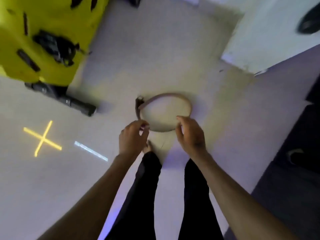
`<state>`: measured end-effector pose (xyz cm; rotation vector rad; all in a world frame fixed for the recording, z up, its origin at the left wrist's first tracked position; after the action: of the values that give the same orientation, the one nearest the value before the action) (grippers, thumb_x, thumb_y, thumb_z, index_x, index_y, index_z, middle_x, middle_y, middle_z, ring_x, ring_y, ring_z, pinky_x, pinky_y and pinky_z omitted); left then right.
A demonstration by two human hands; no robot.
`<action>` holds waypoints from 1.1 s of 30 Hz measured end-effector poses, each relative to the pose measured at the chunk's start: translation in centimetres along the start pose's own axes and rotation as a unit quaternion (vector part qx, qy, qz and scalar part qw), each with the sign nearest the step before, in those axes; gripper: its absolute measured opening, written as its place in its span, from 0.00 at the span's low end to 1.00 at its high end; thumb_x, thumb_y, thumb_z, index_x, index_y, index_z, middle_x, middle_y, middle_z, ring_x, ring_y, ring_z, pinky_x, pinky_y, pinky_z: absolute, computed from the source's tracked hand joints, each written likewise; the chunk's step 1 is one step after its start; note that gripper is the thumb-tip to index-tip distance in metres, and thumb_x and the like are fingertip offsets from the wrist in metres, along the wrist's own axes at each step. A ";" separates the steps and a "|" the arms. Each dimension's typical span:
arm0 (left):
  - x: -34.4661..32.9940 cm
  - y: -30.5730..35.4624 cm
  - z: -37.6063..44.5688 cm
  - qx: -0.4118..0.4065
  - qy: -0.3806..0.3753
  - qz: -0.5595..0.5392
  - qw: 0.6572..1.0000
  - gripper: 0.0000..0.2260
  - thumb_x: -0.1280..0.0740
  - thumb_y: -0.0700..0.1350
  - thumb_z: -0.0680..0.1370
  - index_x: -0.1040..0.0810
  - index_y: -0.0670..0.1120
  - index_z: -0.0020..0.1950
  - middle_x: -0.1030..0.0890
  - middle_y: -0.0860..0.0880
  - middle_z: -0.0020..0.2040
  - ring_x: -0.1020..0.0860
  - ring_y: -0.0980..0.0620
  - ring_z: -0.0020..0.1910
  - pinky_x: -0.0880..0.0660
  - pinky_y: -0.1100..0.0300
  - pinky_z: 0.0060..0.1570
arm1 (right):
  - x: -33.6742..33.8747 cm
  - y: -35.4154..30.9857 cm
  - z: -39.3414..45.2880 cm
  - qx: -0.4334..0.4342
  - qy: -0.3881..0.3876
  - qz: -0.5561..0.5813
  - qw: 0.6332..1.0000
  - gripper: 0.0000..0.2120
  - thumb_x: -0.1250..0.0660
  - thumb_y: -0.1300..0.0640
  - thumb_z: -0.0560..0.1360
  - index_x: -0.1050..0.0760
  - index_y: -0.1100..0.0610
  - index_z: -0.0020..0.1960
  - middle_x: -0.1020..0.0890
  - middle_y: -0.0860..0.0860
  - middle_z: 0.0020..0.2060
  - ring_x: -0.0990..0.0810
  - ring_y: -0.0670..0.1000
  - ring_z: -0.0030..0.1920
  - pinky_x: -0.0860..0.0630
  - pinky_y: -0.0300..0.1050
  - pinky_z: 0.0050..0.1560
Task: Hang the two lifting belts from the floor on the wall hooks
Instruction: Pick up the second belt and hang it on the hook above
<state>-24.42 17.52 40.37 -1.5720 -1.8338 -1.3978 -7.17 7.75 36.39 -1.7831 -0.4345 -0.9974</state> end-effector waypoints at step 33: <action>-20.4 -23.9 17.1 0.241 0.028 -0.385 0.890 0.20 0.46 0.56 0.85 0.21 0.45 0.60 0.17 0.47 0.53 0.20 0.48 0.53 0.25 0.53 0.54 | -33.7 3.5 11.5 -0.109 -0.328 0.193 0.919 0.09 0.30 0.54 0.66 0.21 0.52 0.46 0.14 0.46 0.43 0.16 0.44 0.41 0.18 0.50 0.45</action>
<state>-33.57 23.06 6.21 -0.5520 -2.6445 -1.0711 -19.89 21.46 5.93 -2.2814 -0.3610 -0.1523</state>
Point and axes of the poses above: each hand's wrist, its own z-axis towards the middle knuckle, its own x-axis out of the back of the hand, y = z × x, the point moved 2 cm from there along z, towards the middle knuckle
